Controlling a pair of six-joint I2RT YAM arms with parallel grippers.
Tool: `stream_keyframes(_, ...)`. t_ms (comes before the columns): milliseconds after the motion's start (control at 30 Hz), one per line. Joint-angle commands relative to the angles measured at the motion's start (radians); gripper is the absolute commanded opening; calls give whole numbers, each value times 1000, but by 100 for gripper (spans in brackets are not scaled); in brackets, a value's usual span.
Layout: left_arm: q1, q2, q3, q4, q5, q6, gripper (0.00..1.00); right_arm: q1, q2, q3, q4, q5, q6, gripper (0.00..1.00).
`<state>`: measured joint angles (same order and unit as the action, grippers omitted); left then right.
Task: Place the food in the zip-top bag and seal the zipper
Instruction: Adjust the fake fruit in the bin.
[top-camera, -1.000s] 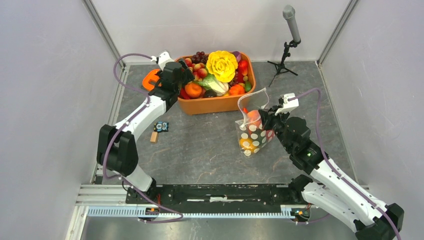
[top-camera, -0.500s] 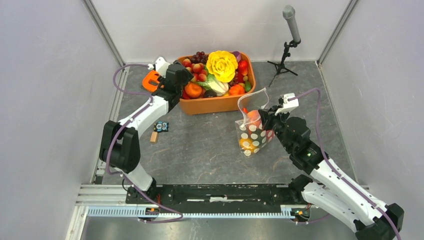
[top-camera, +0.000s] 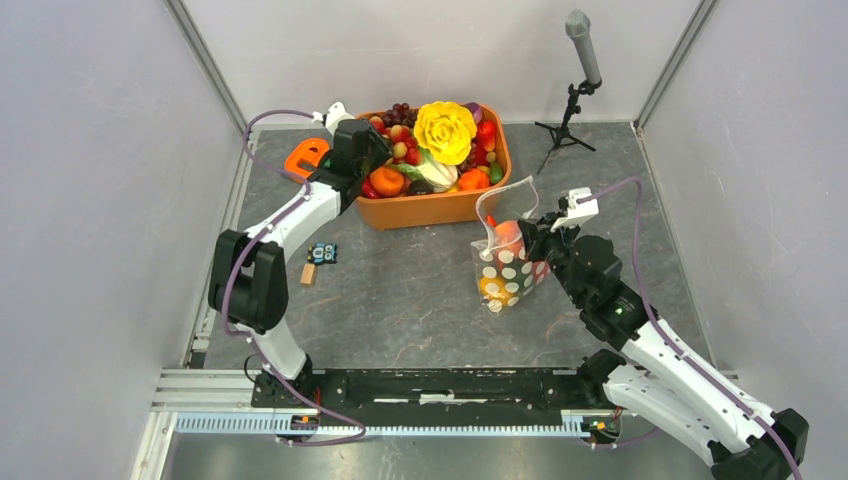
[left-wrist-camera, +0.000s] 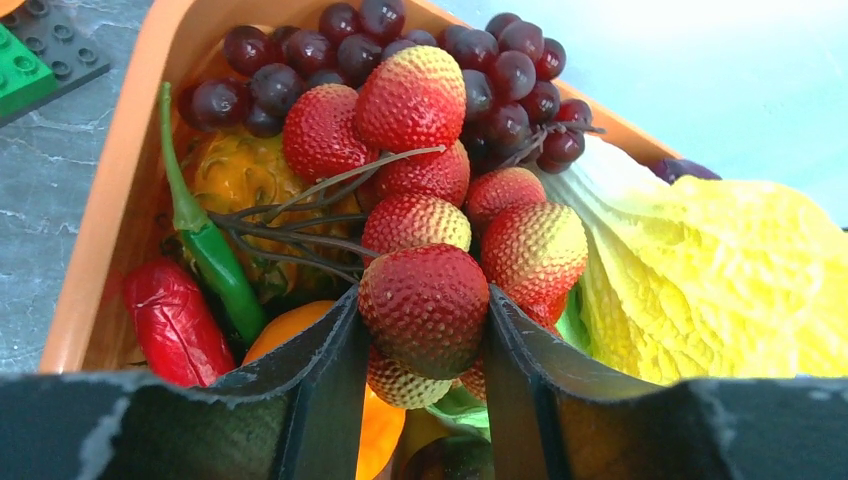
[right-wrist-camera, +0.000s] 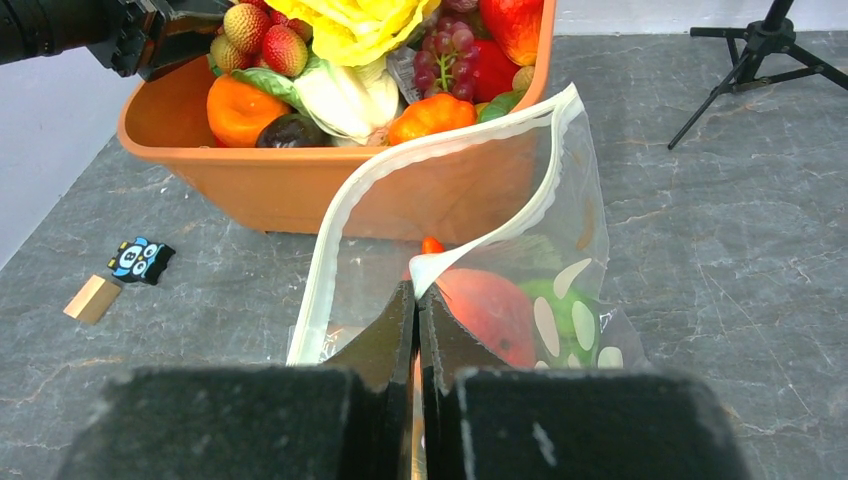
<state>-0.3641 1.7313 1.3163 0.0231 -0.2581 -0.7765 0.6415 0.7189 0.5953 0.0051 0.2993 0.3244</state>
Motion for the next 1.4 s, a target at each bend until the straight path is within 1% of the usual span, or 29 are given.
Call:
stream_keyframes(0, -4, -40, 2, -4, 135, 106, 23, 3, -22, -5, 15, 28, -12, 4)
stream_keyframes(33, -5, -61, -10, -5, 154, 119, 18, 4, -20, -5, 15, 28, -11, 4)
stream_keyframes(167, -10, -133, -45, -16, 253, 157, 7, 4, -14, -7, 30, 20, -7, 4)
stream_keyframes(267, -27, -179, -54, -31, 380, 206, 5, 4, -9, -8, 41, 14, -5, 4)
stream_keyframes(400, -80, -202, -41, -69, 545, 268, 4, 4, -1, -3, 46, 34, -11, 3)
stream_keyframes(467, -112, -190, -28, -91, 574, 301, 5, 4, 6, 2, 49, 29, -12, 4)
stream_keyframes(533, -123, -171, -9, -123, 582, 322, 10, 4, 15, 4, 53, 17, -12, 3)
stream_keyframes(567, -124, -163, -4, -131, 588, 322, 14, 4, 19, 6, 53, 10, -10, 4)
stream_keyframes(600, -124, -157, -3, -133, 587, 321, 22, 4, 22, 6, 52, 5, -11, 3)
stream_keyframes(667, -123, -146, 0, -134, 615, 321, 44, 5, 26, 2, 54, 1, -6, 3)
stream_keyframes(767, -124, -133, 28, -191, 662, 329, 56, 4, 27, -3, 56, 3, -3, 4)
stream_keyframes(867, -124, -144, 31, -209, 670, 335, 62, 4, 30, -5, 63, 2, 0, 4)
stream_keyframes(933, -124, -157, 40, -223, 665, 344, 70, 5, 35, 0, 64, -1, 0, 4)
stream_keyframes(1000, -124, -175, 83, -283, 675, 368, 73, 4, 39, 8, 60, -8, 0, 4)
stream_keyframes(1100, -122, -209, 88, -287, 640, 389, 78, 4, 38, 3, 62, -3, 0, 4)
stream_keyframes(1200, -121, -225, 113, -319, 588, 404, 79, 4, 44, 7, 63, -12, -2, 4)
stream_keyframes(1367, -121, -262, 109, -321, 524, 413, 80, 4, 46, 9, 60, -18, -1, 4)
